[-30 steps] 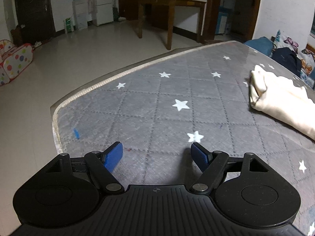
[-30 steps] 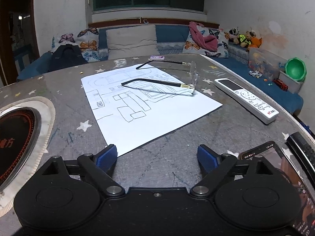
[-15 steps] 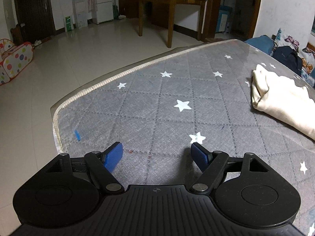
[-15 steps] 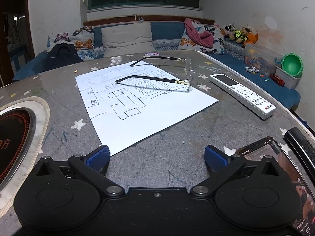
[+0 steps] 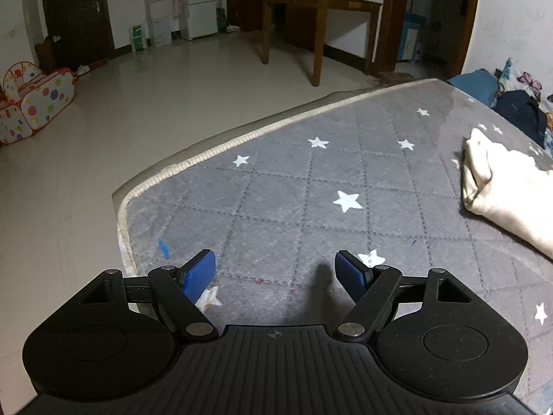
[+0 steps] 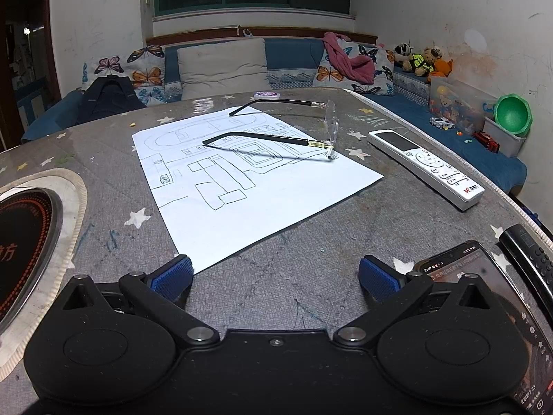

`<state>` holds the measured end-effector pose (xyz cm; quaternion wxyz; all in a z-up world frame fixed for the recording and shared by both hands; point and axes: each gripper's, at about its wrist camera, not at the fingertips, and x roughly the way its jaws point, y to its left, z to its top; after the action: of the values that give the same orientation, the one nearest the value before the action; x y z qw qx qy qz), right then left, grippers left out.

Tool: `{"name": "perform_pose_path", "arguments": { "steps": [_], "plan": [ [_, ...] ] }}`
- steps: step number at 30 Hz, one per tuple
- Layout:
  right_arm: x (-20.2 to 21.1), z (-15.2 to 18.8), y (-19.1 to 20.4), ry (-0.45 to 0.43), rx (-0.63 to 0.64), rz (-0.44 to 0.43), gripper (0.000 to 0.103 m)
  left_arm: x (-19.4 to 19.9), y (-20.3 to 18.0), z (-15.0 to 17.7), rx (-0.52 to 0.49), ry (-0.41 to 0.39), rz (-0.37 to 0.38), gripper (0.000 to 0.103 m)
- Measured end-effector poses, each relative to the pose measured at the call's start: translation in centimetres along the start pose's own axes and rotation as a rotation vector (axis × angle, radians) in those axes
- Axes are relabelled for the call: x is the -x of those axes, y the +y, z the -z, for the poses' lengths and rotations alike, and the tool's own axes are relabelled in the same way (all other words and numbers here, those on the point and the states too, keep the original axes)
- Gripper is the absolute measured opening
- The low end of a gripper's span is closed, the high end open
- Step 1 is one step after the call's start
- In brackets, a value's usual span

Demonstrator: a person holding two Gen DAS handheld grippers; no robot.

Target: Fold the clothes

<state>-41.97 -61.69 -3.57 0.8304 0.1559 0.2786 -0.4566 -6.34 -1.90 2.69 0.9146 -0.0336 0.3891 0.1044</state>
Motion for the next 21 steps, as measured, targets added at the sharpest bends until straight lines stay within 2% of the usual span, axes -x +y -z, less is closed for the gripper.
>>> {"name": "perform_pose_path", "arguments": {
  "steps": [4, 15, 21],
  "plan": [
    [0.0, -0.1, -0.2, 0.001, -0.001, -0.001, 0.103, -0.3, 0.0, -0.2, -0.023, 0.000, -0.012, 0.077],
    [-0.2, -0.1, 0.4, 0.000, -0.003, -0.002, 0.103, -1.5, 1.1, -1.1, 0.003, 0.018, -0.050, 0.077],
    [-0.2, 0.0, 0.4, 0.000, -0.003, -0.002, 0.103, -1.5, 1.7, -1.3, 0.019, 0.035, -0.039, 0.077]
  ]
}}
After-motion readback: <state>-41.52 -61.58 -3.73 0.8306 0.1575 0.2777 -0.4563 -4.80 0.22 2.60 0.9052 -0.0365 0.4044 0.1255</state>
